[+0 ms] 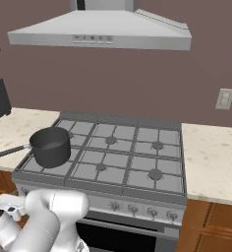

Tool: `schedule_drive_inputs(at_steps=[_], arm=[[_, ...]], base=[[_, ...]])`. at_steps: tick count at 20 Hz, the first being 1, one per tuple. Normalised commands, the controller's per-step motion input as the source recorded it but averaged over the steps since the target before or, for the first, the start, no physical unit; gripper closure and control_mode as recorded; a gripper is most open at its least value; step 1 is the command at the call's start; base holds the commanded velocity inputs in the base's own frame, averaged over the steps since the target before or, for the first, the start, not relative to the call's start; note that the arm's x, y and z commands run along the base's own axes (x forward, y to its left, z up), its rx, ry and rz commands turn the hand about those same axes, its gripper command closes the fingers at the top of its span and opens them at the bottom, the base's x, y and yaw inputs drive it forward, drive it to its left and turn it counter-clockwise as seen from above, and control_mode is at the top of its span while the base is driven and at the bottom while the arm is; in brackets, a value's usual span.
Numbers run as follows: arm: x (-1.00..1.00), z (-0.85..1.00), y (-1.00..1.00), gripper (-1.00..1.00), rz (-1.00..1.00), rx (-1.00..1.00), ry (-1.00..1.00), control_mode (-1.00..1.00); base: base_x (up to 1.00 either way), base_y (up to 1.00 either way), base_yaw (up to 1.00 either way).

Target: Turn on the front left burner of the stove.

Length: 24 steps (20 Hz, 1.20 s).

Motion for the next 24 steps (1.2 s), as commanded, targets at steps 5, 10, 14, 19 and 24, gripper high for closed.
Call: schedule_drive_inputs(at_steps=[5, 10, 14, 19, 24], arm=[[0.18, -0.23, 0.00, -1.00, 0.00, 0.00, 0.00, -1.00], [0.17, -0.30, 0.00, -1.00, 0.00, 0.00, 0.00, -1.00], [0.18, -0.27, 0.00, -1.00, 0.00, 0.00, 0.00, -1.00], [0.23, -0.16, 0.07, -1.00, 0.00, 0.00, 0.00, -1.00], [0.18, -0.17, 0.13, -1.00, 0.00, 0.00, 0.00, -1.00]], base=[[0.00, 0.00, 0.00], [0.00, 0.00, 0.00], [0.00, 0.00, 0.00], [0.00, 0.00, 0.00], [0.00, 0.00, 0.00]])
